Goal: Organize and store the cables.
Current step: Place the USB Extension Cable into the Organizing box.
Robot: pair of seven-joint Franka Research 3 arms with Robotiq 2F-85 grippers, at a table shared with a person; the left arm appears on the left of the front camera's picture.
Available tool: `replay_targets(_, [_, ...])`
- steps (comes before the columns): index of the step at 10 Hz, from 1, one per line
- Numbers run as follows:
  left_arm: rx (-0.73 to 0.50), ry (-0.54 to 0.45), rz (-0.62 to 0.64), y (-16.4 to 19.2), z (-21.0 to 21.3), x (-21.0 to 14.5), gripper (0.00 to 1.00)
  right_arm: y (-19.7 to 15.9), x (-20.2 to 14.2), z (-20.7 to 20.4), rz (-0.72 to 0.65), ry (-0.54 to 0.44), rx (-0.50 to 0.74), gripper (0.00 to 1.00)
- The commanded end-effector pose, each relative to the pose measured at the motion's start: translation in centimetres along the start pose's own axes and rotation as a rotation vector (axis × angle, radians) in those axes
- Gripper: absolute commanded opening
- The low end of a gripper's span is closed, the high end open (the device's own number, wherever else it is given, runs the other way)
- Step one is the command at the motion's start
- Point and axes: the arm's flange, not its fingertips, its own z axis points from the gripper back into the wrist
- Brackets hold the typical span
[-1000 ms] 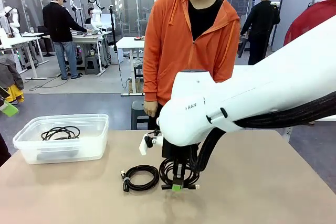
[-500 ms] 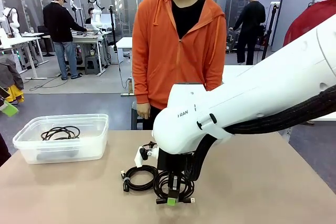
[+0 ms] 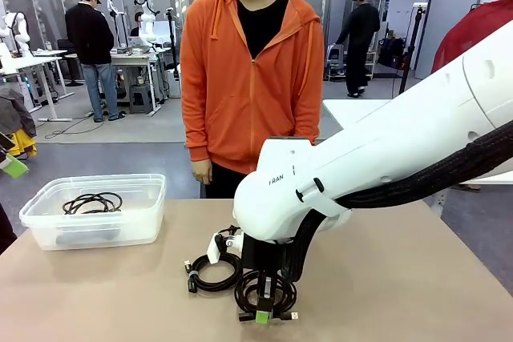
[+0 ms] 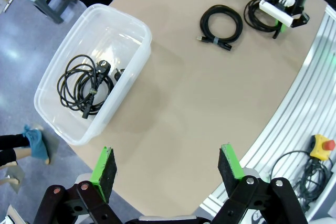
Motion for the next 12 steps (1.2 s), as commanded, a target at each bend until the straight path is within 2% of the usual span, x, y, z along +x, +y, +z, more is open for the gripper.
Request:
replay_targets(1, [0.017,0.011,0.006,0.1,0.0,0.1,0.98,-0.2,-0.1,-0.4,0.013,-0.031,0.017,0.00])
replay_targets(2, [0.017,0.011,0.006,0.1,0.0,0.1,0.98,-0.3,-0.2,-0.3,0.010,-0.029,0.014,0.00])
replay_targets(4, [0.017,0.011,0.006,0.1,0.0,0.1,0.98,-0.2,-0.2,-0.2,0.010,-0.041,0.005,0.40])
replay_targets(5, [0.017,0.011,0.006,0.1,0.0,0.1,0.98,-0.3,-0.3,0.0,0.005,-0.046,0.001,0.48])
replay_targets(6, [0.017,0.011,0.006,0.1,0.0,0.1,0.98,-0.2,-0.3,-0.1,0.003,-0.048,0.000,0.71])
replay_targets(7, [0.017,0.011,0.006,0.1,0.0,0.1,0.98,-0.1,-0.4,0.0,0.007,-0.049,-0.001,0.81])
replay_targets(8, [0.017,0.011,0.006,0.1,0.0,0.1,0.98,0.0,-0.5,0.4,0.010,-0.054,-0.006,1.00])
replay_targets(10, [0.017,0.011,0.006,0.1,0.0,0.1,0.98,0.3,-1.1,2.3,0.019,-0.086,-0.023,1.00])
replay_targets(11, [0.017,0.011,0.006,0.1,0.0,0.1,0.98,0.5,-1.6,3.5,0.026,-0.104,-0.029,0.89])
replay_targets(12, [0.017,0.011,0.006,0.1,0.0,0.1,0.98,0.7,-2.3,5.5,0.032,-0.120,-0.030,0.98])
